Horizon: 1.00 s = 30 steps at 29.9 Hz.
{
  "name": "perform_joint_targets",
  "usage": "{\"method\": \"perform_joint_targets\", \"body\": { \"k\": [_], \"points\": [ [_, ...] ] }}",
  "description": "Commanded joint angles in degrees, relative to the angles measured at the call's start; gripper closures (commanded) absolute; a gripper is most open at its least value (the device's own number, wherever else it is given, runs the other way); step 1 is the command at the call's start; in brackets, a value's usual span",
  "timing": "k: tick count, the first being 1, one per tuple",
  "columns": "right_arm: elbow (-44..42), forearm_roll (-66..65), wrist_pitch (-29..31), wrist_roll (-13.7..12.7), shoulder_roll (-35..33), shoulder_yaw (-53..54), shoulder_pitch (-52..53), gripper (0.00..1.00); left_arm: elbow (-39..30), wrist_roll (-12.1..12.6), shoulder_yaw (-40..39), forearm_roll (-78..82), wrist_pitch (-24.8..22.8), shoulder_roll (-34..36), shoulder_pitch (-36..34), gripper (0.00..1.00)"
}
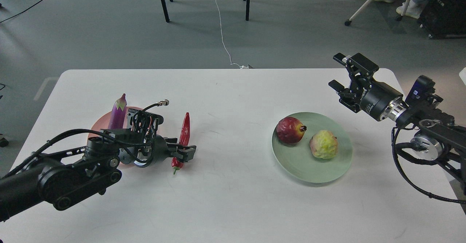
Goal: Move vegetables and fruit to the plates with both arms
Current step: 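Grasp the chili pepper and place it on the pink plate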
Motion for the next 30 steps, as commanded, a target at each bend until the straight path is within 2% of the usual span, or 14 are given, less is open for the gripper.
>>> {"method": "perform_joint_targets", "body": {
  "k": [1, 2, 7, 11, 16, 21, 26, 27, 28, 29, 30],
  "points": [
    [0.0, 0.0, 0.0, 0.0, 0.0, 0.0, 0.0, 0.04, -0.1, 1.3, 0.0, -0.1, -0.1, -0.1, 0.2, 0.72],
    [0.0, 0.0, 0.0, 0.0, 0.0, 0.0, 0.0, 0.04, -0.1, 1.8, 0.0, -0.2, -0.1, -0.1, 0.1, 0.79],
    [0.0, 0.0, -0.1, 0.0, 0.2, 0.0, 0.0, 0.04, -0.9, 2.3, -0.2, -0.7, -0.1, 0.5, -0.5, 0.89],
    [0.0, 0.0, -0.1, 0.0, 0.4, 0.0, 0.0, 0.04, -1.6, 2.2, -1.1, -0.9, 0.0, 2.1, -1.0, 0.89],
    [-0.1, -0.1, -0.2, 0.0, 0.6, 0.0, -0.1, 0.04, -5.2, 1.2, -2.5, -1.0, -0.1, 8.5, -1.1, 0.89],
    [-0.2, -0.2, -0.2, 0.0, 1.1, 0.0, -0.1, 0.04, -4.9, -0.1, -3.7, -0.9, -0.2, 14.3, -1.0, 0.85],
    [-0.2, -0.2, -0.2, 0.0, 1.6, 0.0, -0.1, 0.04, -4.7, -0.4, -3.1, -1.1, -0.4, 17.3, -0.9, 0.66],
    [-0.2, -0.2, -0.2, 0.0, 1.5, 0.0, -0.1, 0.04, -4.7, -0.5, -3.1, -1.1, -0.3, 17.8, -0.7, 0.56],
    [-0.2, -0.2, -0.2, 0.0, 1.5, 0.0, 0.0, 0.04, -4.7, -0.6, -3.3, -1.1, -0.2, 18.0, -0.5, 0.41],
    [-0.2, -0.2, -0.1, 0.0, 1.5, 0.0, 0.0, 0.04, -4.8, -1.1, -3.4, -1.1, -0.2, 18.2, -0.5, 0.22],
    [-0.2, -0.2, -0.2, 0.0, 1.5, 0.0, 0.0, 0.04, -5.0, -1.6, -3.6, -1.1, -0.2, 18.2, -0.5, 0.08]
  ]
}}
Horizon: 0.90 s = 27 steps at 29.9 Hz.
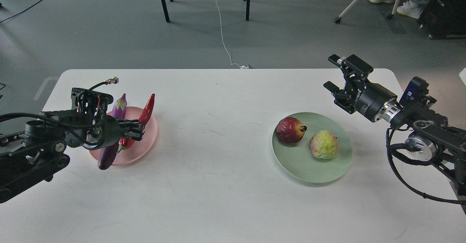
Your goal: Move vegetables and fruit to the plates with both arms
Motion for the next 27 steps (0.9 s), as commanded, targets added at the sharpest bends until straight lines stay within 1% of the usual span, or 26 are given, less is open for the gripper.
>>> {"method": "perform_joint_targets", "body": {
  "k": [1, 3, 5, 7, 10, 13, 14, 16, 18, 19, 20, 23, 25, 27],
  "points": [
    [0.0, 0.0, 0.0, 0.0, 0.0, 0.0, 0.1, 0.04, -0.4, -1.5, -0.6, -0.1, 0.2, 0.4, 0.1, 0.02],
    [0.0, 0.0, 0.0, 0.0, 0.0, 0.0, 0.1, 0.04, -0.6, -1.9, -1.1, -1.5, 0.5, 0.3, -0.3, 0.01],
    [0.1, 0.1, 0.0, 0.0, 0.0, 0.1, 0.1, 0.04, -1.0, -2.0, -3.3, -5.7, 0.8, -0.1, -0.4, 0.01],
    [0.1, 0.3, -0.3, 0.0, -0.3, 0.6, 0.2, 0.04, -1.3, -3.5, -7.6, -12.9, 1.5, -1.0, -0.3, 0.01],
    [0.0, 0.5, -0.4, 0.0, -0.6, 3.1, 0.1, 0.04, -1.3, -8.4, -14.0, -29.1, 4.2, -3.3, 0.9, 0.01],
    [0.3, 1.1, -0.4, 0.0, -0.5, 4.4, -0.4, 0.04, -1.3, -13.8, -15.8, -46.0, 9.8, -4.7, 2.9, 0.01],
    [0.6, 2.8, -0.4, 0.0, -0.3, 5.0, -1.1, 0.04, -1.3, -16.3, -15.9, -51.5, 12.1, -5.0, 3.5, 0.01],
    [1.6, 8.2, -0.4, 0.0, -0.1, 6.6, -2.8, 0.04, -1.2, -20.6, -15.9, -59.3, 15.1, -6.1, 4.7, 0.01],
    [2.9, 14.9, -0.4, 0.0, 0.0, 8.4, -4.2, 0.04, -1.2, -24.0, -17.0, -63.5, 16.8, -7.9, 8.5, 0.01],
    [3.3, 17.0, -0.4, 0.0, 0.0, 9.0, -4.7, 0.03, -1.2, -25.1, -19.0, -63.7, 17.1, -9.0, 10.8, 0.01],
    [3.7, 19.0, -0.4, 0.0, 0.0, 9.7, -5.4, 0.03, -1.1, -25.8, -22.7, -63.7, 17.1, -10.6, 13.9, 0.01],
    [4.3, 19.7, -0.4, 0.0, 0.1, 10.2, -7.2, 0.02, -1.0, -25.4, -33.5, -63.7, 16.6, -16.5, 22.2, 0.01],
    [4.8, 19.5, -0.4, 0.0, 0.1, 9.8, -8.6, 0.02, -0.4, -25.2, -37.3, -63.6, 16.3, -20.2, 25.3, 0.01],
    [4.9, 19.4, -0.4, 0.0, 0.2, 9.7, -9.7, 0.02, 0.4, -24.5, -38.9, -63.6, 15.8, -22.8, 27.5, 0.01]
  ]
}}
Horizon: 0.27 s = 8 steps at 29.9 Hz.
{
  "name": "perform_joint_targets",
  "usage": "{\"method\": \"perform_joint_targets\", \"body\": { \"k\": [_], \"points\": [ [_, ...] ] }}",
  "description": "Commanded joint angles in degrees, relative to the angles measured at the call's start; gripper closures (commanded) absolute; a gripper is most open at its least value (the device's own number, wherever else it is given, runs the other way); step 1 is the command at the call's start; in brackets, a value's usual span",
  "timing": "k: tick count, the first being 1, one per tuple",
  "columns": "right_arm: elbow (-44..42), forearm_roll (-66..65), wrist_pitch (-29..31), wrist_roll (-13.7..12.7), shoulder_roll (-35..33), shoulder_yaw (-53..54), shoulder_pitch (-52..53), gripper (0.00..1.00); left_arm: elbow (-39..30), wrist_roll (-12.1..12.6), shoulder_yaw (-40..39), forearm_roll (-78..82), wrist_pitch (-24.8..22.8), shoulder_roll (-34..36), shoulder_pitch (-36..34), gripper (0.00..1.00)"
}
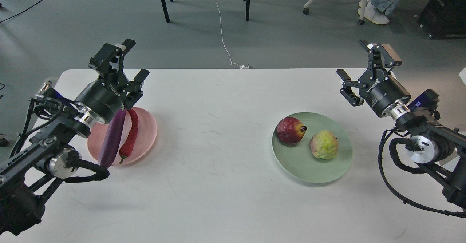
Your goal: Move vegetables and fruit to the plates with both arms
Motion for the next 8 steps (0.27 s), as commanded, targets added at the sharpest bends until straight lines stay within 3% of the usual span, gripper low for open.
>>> {"method": "perform_joint_targets", "body": {
  "k": [1, 8],
  "points": [
    [0.4, -0.1, 0.1, 0.0, 0.1, -0.2, -2.0, 0.02, 1.4, 1.5, -3.9, 0.1, -1.1, -4.8, 4.7, 0.01],
    [1.9, 0.0, 0.2, 0.0, -0.8, 1.1, -2.2, 0.01, 1.6, 2.6, -4.6, 0.1, -2.6, -5.8, 5.2, 0.01]
  ]
}}
